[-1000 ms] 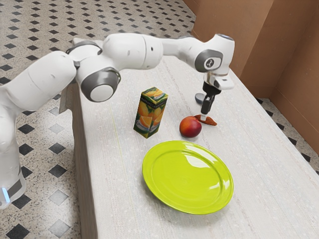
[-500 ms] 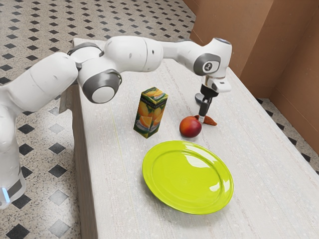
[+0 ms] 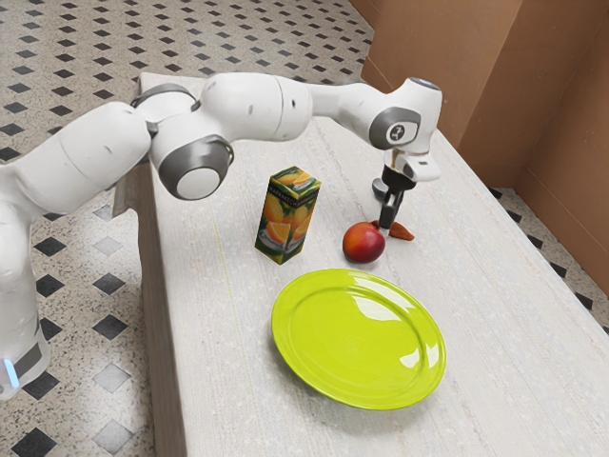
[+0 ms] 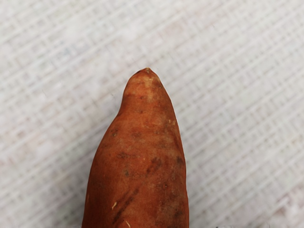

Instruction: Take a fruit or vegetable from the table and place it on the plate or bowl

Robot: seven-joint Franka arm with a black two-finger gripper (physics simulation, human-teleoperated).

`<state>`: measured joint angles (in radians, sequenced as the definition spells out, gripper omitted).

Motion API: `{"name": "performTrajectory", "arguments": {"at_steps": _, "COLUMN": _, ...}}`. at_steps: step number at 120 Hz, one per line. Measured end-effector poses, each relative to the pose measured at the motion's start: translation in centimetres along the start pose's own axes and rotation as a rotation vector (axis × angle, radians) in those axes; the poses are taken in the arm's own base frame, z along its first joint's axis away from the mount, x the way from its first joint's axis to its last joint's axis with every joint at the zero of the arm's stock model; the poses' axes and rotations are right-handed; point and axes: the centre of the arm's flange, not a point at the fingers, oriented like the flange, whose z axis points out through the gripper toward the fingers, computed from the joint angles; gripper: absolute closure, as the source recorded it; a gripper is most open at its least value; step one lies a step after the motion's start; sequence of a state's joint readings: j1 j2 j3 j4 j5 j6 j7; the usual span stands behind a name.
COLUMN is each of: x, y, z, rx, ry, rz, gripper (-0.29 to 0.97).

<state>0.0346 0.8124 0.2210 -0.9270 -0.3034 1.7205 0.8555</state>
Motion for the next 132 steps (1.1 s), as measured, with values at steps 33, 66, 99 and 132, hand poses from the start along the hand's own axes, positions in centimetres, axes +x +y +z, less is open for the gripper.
{"name": "performTrajectory", "arguments": {"at_steps": 33, "x": 0.1, "y": 0.1, "z": -0.3, "rx": 0.007, "ry": 0.004, "rz": 0.001, "gripper": 0.52}}
{"name": "performTrajectory", "arguments": {"at_steps": 66, "x": 0.4, "y": 2.0, "z": -8.0, "rx": 0.049, "ry": 0.047, "rz": 0.026, "gripper": 0.53}}
{"name": "performTrajectory", "arguments": {"at_steps": 99, "x": 1.2, "y": 8.2, "z": -15.3, "rx": 0.054, "ry": 0.031, "rz": 0.052, "gripper": 0.52}}
{"name": "performTrajectory", "arguments": {"at_steps": 132, "x": 6.7, "y": 16.6, "z": -13.4, "rx": 0.023, "ry": -0.017, "rz": 0.116, "gripper": 0.53}}
